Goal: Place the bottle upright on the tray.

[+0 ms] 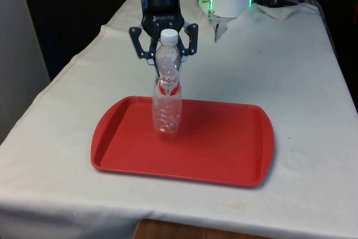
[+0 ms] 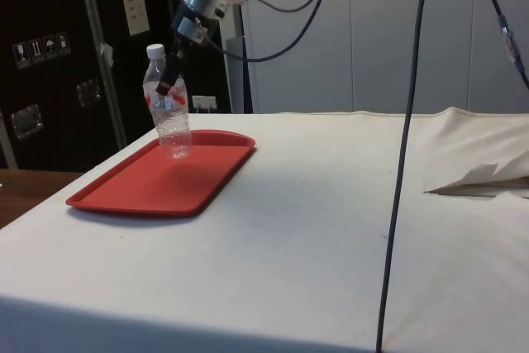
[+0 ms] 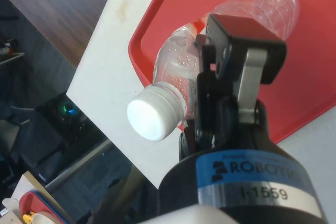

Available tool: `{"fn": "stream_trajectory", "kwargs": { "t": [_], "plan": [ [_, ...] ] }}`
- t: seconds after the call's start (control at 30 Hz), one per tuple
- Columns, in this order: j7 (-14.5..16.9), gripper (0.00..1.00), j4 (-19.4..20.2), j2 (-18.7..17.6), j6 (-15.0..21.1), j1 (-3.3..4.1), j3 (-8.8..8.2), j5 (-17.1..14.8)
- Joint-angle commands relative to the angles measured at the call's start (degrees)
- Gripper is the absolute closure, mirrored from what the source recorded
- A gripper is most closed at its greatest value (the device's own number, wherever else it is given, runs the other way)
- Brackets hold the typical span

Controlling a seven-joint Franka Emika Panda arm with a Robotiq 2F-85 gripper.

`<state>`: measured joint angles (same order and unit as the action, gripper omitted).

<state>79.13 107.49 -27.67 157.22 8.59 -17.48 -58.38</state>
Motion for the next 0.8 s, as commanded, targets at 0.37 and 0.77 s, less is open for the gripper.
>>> {"fn": "stream_trajectory", "kwargs": {
  "t": [0.37, 0.77],
  "plan": [
    [0.1, 0.66, 0.1, 0.0, 0.1, 0.11, 0.00, -0.1],
    [0.1, 0.66, 0.0, -0.3, 0.0, 0.17, 0.17, -0.3]
  ]
}}
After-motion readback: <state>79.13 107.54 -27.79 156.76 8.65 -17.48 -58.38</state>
